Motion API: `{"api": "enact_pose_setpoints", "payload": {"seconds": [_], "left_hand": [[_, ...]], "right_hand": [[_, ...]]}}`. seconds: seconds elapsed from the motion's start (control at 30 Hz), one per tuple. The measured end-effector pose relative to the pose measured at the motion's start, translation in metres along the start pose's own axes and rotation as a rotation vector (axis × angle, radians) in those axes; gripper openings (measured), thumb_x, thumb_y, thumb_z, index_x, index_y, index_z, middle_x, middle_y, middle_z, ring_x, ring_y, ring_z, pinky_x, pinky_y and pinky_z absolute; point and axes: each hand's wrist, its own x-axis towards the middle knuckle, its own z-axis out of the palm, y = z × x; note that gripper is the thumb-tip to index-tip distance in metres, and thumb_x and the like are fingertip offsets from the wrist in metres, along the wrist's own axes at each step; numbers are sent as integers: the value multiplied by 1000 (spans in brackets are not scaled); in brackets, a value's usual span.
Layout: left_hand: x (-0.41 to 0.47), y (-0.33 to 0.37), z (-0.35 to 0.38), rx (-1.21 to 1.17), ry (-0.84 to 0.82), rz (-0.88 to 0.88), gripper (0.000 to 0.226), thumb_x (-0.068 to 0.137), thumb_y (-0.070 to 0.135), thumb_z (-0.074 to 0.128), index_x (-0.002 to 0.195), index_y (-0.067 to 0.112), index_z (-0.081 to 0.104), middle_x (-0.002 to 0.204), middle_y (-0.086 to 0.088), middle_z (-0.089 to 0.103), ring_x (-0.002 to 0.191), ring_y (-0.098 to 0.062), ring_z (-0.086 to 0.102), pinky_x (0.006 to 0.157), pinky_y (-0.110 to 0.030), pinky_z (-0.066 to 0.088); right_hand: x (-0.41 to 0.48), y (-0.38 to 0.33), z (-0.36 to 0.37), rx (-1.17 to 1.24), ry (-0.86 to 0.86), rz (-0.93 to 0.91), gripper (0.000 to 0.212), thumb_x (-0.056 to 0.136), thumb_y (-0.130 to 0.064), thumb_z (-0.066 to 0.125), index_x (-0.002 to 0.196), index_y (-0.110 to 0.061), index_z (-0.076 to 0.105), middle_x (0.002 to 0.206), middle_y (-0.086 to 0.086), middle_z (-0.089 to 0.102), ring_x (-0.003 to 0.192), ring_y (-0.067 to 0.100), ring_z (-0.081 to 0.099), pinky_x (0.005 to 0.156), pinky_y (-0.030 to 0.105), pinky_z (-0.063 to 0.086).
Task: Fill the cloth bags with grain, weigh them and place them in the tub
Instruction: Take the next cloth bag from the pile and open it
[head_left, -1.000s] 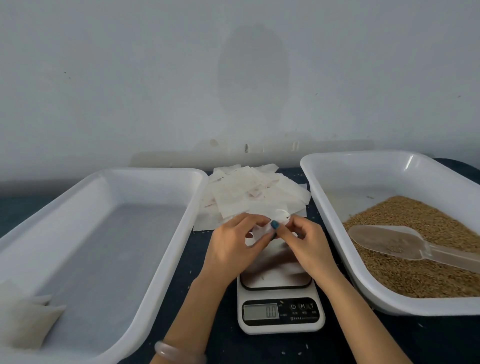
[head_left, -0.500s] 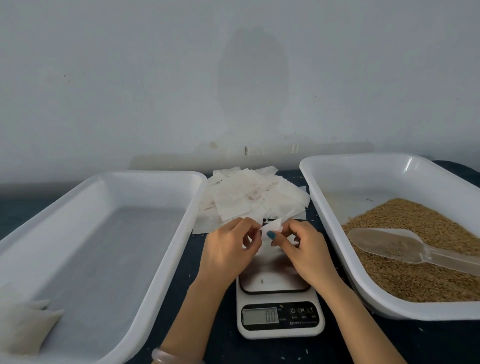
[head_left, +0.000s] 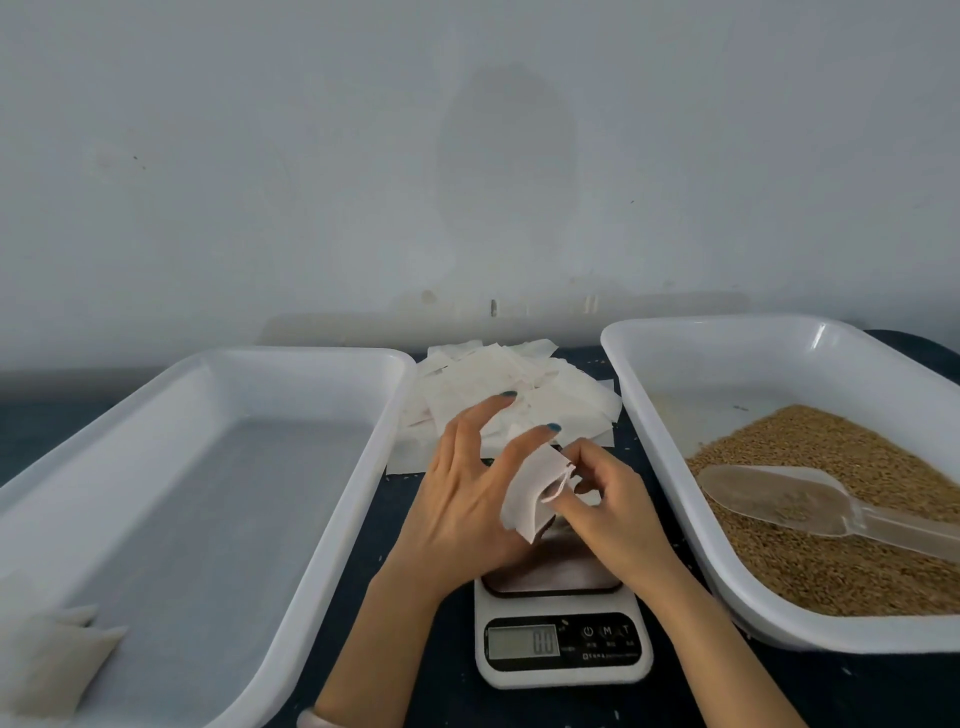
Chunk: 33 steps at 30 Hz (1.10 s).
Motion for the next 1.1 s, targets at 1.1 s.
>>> {"api": "enact_pose_setpoints", "payload": {"seconds": [1.1], "left_hand": [[0, 3, -9, -219, -144, -358, 43, 73, 49, 63, 97, 22, 42, 75, 8, 51, 68, -12, 51, 56, -29, 44]], "right_hand": [[-36, 87, -274, -1180, -178, 352, 31, 67, -62, 76, 88, -44, 61, 76, -20, 66, 65, -3, 63, 60, 21, 54]]}}
